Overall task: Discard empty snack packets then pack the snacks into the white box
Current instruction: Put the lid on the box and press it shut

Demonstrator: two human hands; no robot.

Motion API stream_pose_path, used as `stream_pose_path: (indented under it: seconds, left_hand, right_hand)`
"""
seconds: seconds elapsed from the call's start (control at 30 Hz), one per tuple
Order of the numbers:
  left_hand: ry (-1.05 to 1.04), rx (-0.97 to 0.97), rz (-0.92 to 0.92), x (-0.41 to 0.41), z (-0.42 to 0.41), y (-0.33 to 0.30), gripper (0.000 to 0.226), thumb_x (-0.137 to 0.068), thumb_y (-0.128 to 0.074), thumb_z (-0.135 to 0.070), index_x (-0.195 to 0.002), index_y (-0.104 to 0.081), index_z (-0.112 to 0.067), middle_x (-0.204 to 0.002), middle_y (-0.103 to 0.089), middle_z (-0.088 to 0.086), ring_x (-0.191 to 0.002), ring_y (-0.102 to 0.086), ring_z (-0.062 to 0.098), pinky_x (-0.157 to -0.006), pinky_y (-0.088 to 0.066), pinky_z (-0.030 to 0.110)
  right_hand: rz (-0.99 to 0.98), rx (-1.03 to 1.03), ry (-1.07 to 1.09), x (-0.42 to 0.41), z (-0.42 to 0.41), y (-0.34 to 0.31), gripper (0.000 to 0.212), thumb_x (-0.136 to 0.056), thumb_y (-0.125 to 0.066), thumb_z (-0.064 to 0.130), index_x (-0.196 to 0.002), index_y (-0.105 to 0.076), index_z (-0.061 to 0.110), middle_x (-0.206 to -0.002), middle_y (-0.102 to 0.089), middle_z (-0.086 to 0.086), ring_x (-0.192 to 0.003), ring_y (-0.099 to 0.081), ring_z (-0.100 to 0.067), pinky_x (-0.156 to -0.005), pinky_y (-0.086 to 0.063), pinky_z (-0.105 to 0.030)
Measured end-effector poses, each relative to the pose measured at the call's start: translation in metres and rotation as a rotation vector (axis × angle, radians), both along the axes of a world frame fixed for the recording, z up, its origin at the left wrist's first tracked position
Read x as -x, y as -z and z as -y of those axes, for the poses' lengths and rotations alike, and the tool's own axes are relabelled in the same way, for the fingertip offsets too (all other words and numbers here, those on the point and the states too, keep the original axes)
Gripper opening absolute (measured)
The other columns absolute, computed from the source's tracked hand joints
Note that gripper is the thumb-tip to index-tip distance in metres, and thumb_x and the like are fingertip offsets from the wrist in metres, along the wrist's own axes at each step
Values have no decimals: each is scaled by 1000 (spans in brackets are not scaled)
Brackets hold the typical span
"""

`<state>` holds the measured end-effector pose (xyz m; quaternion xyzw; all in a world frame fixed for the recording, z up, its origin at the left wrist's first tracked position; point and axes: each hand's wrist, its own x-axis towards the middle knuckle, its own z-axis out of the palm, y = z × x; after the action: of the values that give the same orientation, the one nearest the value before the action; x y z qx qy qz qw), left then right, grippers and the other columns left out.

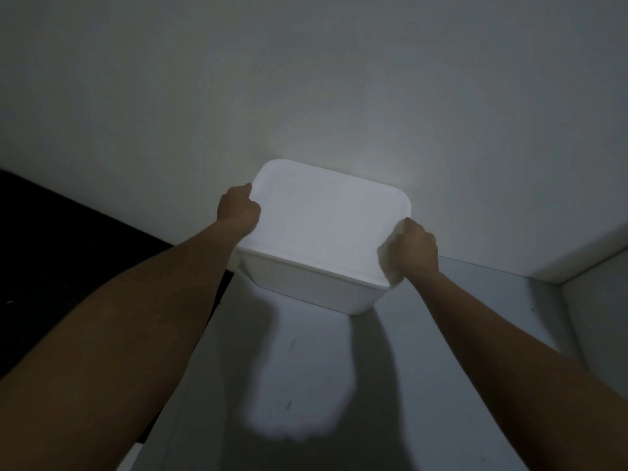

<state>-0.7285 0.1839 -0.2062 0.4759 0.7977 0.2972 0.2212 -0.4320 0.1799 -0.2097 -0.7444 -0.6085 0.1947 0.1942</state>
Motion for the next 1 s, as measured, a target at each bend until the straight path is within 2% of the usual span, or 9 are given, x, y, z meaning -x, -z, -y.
stream_pose_path:
  seconds: [0.1, 0.2, 0.43, 0.53, 0.63, 0.73, 0.87, 1.0]
  left_hand:
    - [151, 33, -421, -19, 5, 9, 48, -97, -37, -22, -142, -33, -3, -154, -23, 18, -138, -29, 36, -112, -24, 48]
    - [244, 39, -613, -34, 8, 19, 53, -99, -29, -31, -144, -28, -2, -157, -16, 16, -146, -12, 30, -117, -9, 55]
    - [276, 117, -624, -39, 4, 25, 74, -95, -24, -52, -148, -16, -1, -159, -11, 15, -148, -5, 26, -118, -1, 53]
    - [237, 64, -621, -42, 4, 31, 82, -89, -25, -59, -147, -21, 0, -157, -17, 16, -147, -10, 27, -117, -3, 53]
    - [204, -12, -631, -43, 7, 37, 89, -82, -18, -61, -143, -31, 2, -153, -29, 18, -144, -21, 29, -116, -9, 54]
    - [182, -77, -654, -44, 8, 37, 85, -83, -19, -57, -137, -41, 5, -146, -40, 21, -139, -33, 33, -114, -18, 57]
    - [183, -16, -653, -46, 11, 32, 77, -88, -15, -51, -133, -47, 3, -142, -45, 21, -136, -37, 35, -112, -21, 56]
    - [183, -63, -644, -45, 14, 37, 59, -93, -30, -42, -118, -61, 1, -128, -59, 21, -124, -51, 36, -106, -34, 56]
  right_hand:
    - [178, -38, -98, 13, 8, 9, 46, -83, -48, 18, -126, -43, 2, -136, -45, -17, -124, -44, -40, -99, -43, -48]
    - [303, -63, -185, 23, 13, 15, 52, -92, -39, 28, -136, -37, 1, -149, -33, -18, -140, -23, -41, -109, -30, -58]
    - [349, -53, -215, 27, 18, 19, 64, -98, -29, 38, -146, -24, -3, -157, -21, -23, -145, -11, -43, -115, -19, -58]
    - [368, -62, -227, 28, 19, 20, 66, -97, -29, 39, -146, -24, -5, -155, -22, -26, -145, -13, -45, -114, -20, -59]
    - [400, -69, -230, 28, 19, 22, 66, -97, -31, 37, -145, -26, -8, -154, -25, -28, -144, -16, -45, -113, -21, -59]
    - [403, -52, -224, 31, 20, 20, 65, -97, -32, 35, -145, -24, -8, -154, -23, -29, -145, -14, -44, -112, -23, -60]
    - [375, 6, -176, 37, 20, 18, 66, -98, -26, 35, -149, -16, -5, -159, -12, -23, -148, -4, -38, -112, -21, -60]
    - [337, -110, -166, 38, 26, 18, 64, -96, -26, 39, -141, -34, -6, -153, -30, -24, -145, -19, -38, -111, -26, -60]
